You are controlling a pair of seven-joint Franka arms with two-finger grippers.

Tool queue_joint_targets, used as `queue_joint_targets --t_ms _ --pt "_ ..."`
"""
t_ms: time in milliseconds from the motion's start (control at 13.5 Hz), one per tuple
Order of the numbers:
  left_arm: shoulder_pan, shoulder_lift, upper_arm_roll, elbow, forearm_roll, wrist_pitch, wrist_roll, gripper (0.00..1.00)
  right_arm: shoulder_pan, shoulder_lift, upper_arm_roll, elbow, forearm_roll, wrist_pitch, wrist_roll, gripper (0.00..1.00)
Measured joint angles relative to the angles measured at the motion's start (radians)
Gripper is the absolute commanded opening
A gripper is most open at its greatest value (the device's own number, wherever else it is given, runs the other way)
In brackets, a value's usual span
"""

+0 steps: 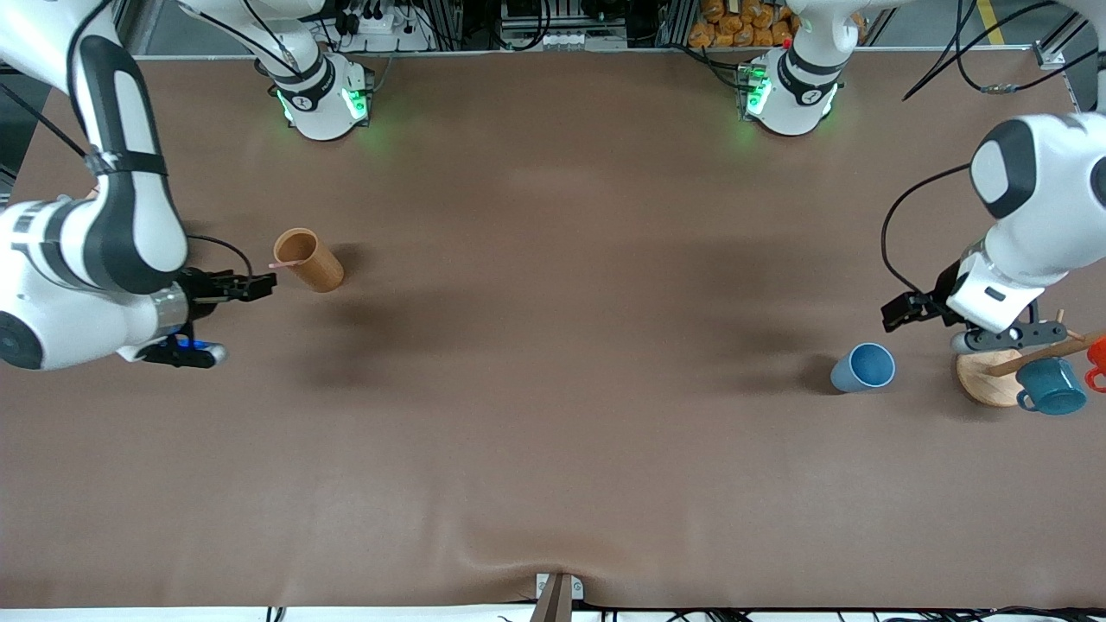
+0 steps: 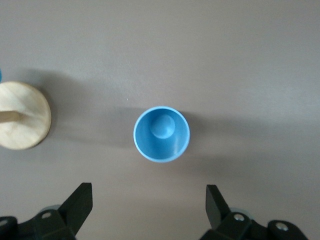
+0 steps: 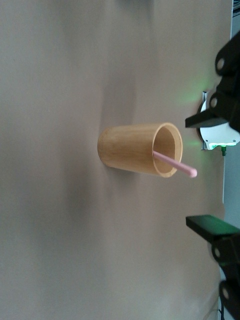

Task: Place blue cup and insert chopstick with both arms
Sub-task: 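Grasp the pink chopstick with the right gripper while the left gripper grasps the blue cup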

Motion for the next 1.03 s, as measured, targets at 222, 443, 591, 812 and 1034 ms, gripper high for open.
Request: queue_joint_targets --t_ms 222,443,591,812,1034 --pt "0.012 0.074 0.0 -0.003 0.008 0.085 0.008 1.0 0.026 0.015 0.0 0.0 0.0 -0.013 0.008 0.47" --pt "0.019 0.137 0.0 -0.002 0.008 0.142 0.008 0.9 0.032 0.026 0.0 0.0 -0.015 -0.024 0.008 0.4" --pt "0.025 0.16 0.0 -0.002 0.008 0.159 0.009 0.87 0.035 0.031 0.0 -0.001 -0.028 -0.026 0.008 0.38" --pt "0.026 0.184 0.0 -0.001 0.008 0.18 0.009 0.76 0.035 0.035 -0.002 -0.005 -0.049 -0.029 0.007 0.26" --pt "0.04 0.215 0.0 0.0 0.008 0.205 0.009 0.64 0.035 0.037 -0.005 -0.013 -0.051 -0.031 0.007 0.07"
